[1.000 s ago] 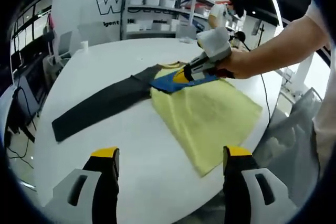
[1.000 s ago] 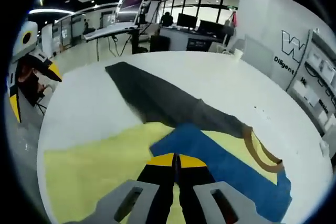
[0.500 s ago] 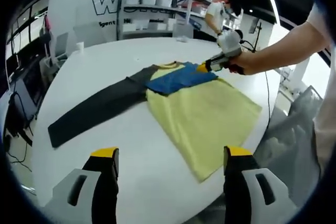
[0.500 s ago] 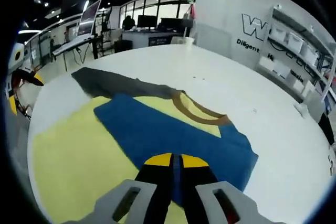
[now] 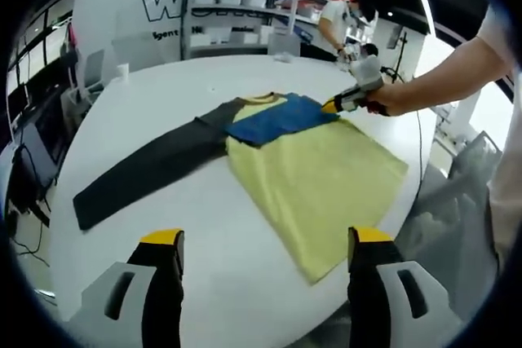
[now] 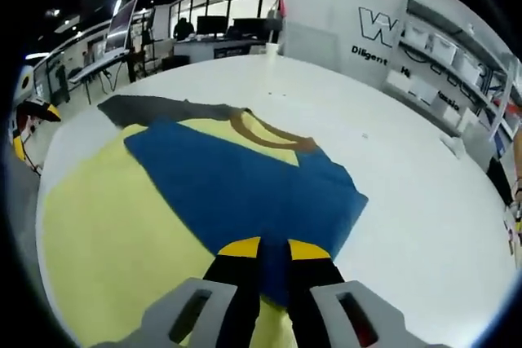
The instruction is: Fold the garment on the visible template until the final outline fits inside the template.
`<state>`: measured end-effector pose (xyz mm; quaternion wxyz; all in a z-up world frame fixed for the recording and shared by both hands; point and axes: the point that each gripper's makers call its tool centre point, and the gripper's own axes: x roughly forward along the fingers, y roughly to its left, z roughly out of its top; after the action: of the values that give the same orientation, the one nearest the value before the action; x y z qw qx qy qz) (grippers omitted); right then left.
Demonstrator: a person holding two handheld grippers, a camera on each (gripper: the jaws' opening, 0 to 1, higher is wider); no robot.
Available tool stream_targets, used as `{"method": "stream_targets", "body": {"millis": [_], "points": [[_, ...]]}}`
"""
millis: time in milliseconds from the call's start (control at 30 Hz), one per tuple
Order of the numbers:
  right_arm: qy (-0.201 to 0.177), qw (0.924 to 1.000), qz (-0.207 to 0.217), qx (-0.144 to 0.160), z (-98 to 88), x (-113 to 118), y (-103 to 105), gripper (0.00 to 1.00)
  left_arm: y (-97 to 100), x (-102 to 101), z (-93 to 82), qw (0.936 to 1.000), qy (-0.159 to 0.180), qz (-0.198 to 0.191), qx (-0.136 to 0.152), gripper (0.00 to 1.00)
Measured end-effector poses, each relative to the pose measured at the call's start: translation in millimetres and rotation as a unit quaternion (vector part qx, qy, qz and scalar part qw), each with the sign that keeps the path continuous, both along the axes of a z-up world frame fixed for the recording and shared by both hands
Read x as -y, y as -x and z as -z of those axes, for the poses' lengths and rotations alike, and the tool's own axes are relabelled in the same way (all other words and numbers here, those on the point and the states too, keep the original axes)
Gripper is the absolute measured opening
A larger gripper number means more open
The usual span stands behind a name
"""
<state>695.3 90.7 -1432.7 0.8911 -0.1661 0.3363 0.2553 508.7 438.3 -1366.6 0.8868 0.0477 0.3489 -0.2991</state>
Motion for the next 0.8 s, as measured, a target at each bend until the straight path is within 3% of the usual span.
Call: {"method": "stream_targets", "body": {"millis": [200, 233, 333, 500, 800], "points": [[0.015, 0.9997, 0.005, -0.018, 14.4, 13.9, 8.1, 0.05, -1.4, 0.2, -0.3, 1.0, -0.002, 0.0, -0.001, 0.86], [0.0, 0.9999, 0.01, -0.011, 11.9, 12.4, 6.4, 0.05, -1.6, -0.1, -0.2, 1.0, -0.003, 0.0, -0.001, 0.86], [0.013, 0.9998, 0.007, -0.009, 11.9, 15.8, 5.5, 0.04, -2.7, -1.2, 0.3, 1.0, -0.004, -0.001, -0.002, 0.86], [0.003, 0.9998, 0.016, -0.012, 11.8, 16.1, 5.4, 0.05, -7.2, -6.1, 3.6, 1.0, -0.003, -0.006, -0.005, 0.86], [0.002, 0.9998, 0.018, -0.013, 12.1, 19.9, 3.8, 0.04, -29.7, -38.9, 9.0, 0.9991, -0.004, -0.041, -0.009, 0.86]]}}
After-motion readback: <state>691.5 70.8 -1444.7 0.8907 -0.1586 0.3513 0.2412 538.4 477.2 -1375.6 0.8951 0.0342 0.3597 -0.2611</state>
